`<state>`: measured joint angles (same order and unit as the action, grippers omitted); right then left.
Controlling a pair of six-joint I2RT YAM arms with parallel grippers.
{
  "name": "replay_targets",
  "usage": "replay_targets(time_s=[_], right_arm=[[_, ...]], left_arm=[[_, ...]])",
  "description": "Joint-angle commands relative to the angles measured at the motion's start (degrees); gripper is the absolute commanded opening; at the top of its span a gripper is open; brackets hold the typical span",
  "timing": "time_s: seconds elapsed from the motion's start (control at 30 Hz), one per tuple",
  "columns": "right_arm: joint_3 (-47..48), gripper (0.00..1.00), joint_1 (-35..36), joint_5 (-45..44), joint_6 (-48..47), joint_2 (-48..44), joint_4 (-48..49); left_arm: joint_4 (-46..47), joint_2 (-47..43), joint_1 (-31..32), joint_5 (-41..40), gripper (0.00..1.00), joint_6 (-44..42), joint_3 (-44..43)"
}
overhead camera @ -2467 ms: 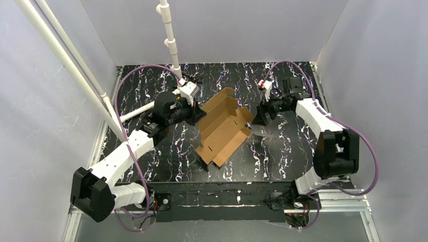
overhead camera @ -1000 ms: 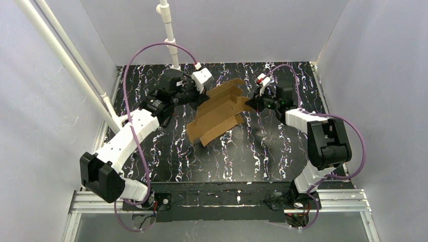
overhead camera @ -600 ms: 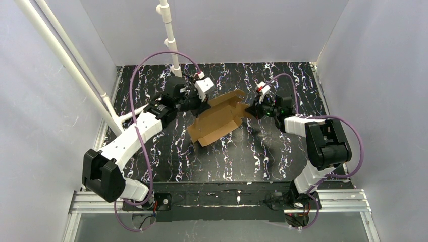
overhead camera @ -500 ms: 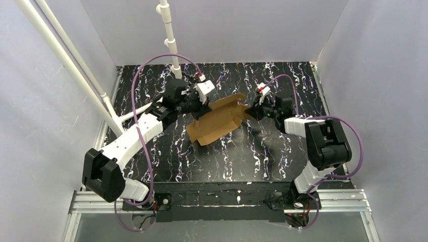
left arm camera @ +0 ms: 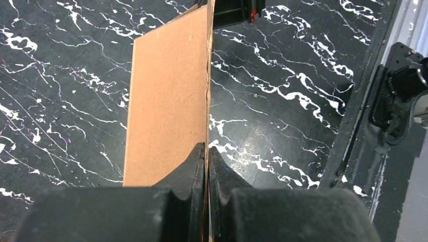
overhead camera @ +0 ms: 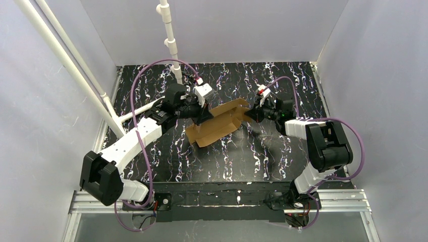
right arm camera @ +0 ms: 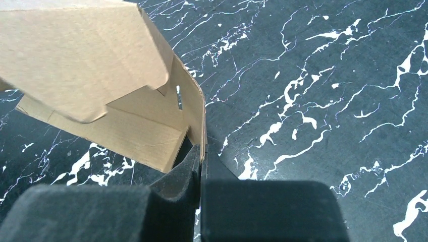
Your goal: Fold the paper box
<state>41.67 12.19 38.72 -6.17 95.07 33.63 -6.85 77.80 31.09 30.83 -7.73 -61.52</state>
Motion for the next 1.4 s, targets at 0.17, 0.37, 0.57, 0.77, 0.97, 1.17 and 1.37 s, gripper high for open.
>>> replay_targets(time_s=[0.17,0.37,0.57,0.77,0.97,1.17,1.37], right_arm=[[-0.2,0.01,0.2,2.6,1.5,-3.1,4.5],[-0.8,0.01,0.2,3.9,2.1,-3.4,5.5],[-1.1,0.01,0.5,3.4,2.0,-3.4,5.8],[-1.1,0.01,0.5,2.5,1.1,-3.5,5.4],[-1.2,0.01,0.5,2.5,0.7,-3.6,5.2],[-1.2,0.01,0.6,2.6,0.2,-3.8,5.0],[-1.2,0.01,0.6,2.7,-0.4,-4.0,4.8]], left_arm=[[-2.4,-0.5,0.0,2.0,0.0,3.6,-0.6],[-1.6,1.6,0.0,3.3,0.0,7.2,-1.6],[0.5,1.1,0.0,5.1,0.0,14.9,-1.7],[-2.2,2.2,-1.5,1.7,0.0,22.3,-2.6],[-3.8,4.8,-6.1,4.5,0.0,32.3,-4.0],[-6.1,8.7,-9.1,9.0,0.0,37.5,-6.0],[-0.6,7.8,-9.6,13.5,0.0,41.6,-4.8]])
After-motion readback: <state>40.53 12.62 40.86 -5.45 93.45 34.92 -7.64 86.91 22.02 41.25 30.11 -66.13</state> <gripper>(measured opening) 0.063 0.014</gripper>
